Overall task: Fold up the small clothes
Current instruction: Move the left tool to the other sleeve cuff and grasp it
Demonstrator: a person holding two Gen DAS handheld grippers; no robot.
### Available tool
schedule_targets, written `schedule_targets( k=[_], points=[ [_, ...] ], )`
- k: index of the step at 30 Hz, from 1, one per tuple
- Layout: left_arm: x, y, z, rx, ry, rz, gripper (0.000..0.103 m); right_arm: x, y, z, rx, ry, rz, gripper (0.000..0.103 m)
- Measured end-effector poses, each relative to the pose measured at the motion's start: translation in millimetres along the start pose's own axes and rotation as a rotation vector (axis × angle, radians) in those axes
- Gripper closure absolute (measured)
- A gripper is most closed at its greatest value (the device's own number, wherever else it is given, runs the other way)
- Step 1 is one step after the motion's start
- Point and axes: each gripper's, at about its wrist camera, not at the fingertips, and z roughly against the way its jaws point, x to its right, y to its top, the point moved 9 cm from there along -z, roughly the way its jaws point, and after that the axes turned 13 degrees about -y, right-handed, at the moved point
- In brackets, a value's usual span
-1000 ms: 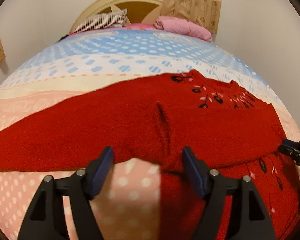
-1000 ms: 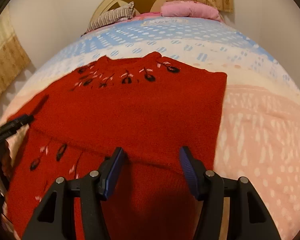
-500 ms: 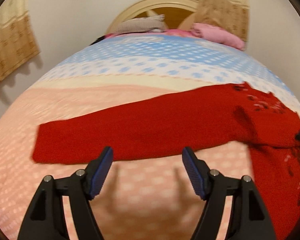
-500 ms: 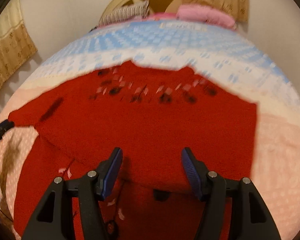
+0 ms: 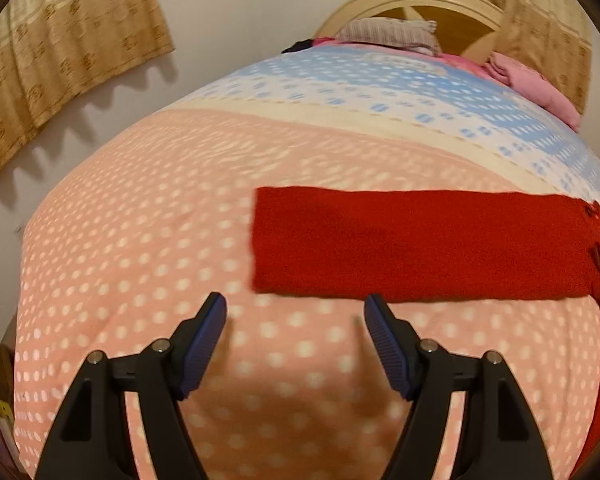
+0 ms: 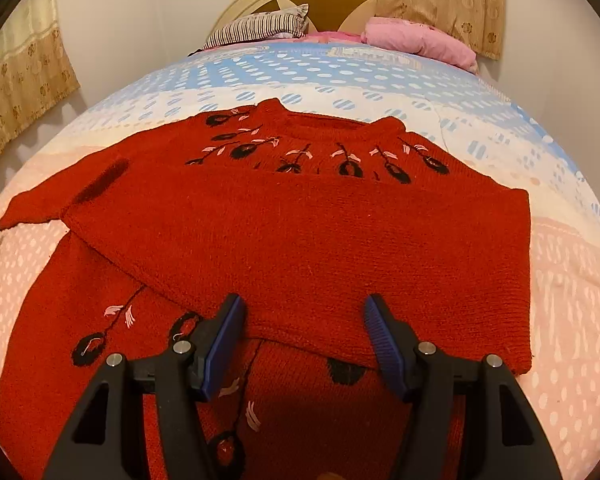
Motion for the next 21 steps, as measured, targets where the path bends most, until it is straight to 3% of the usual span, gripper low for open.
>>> schedule_targets(
  k=[6,18,21],
  points=[
    [-28,11,7,0.037,-0.046,0.121,0.029,2,-2,1,0.005,0.017,-0.014,0.040],
    [-37,13,-23,-0.002,-0.018,0.155,0.029,1,-6,6,0.017,0.019,-0.011,0.038],
    [-39,15,-28,-0.004,-0.027,0.177,0.034,1,-6,5,0.018,0.017,-0.010,0.038]
  ],
)
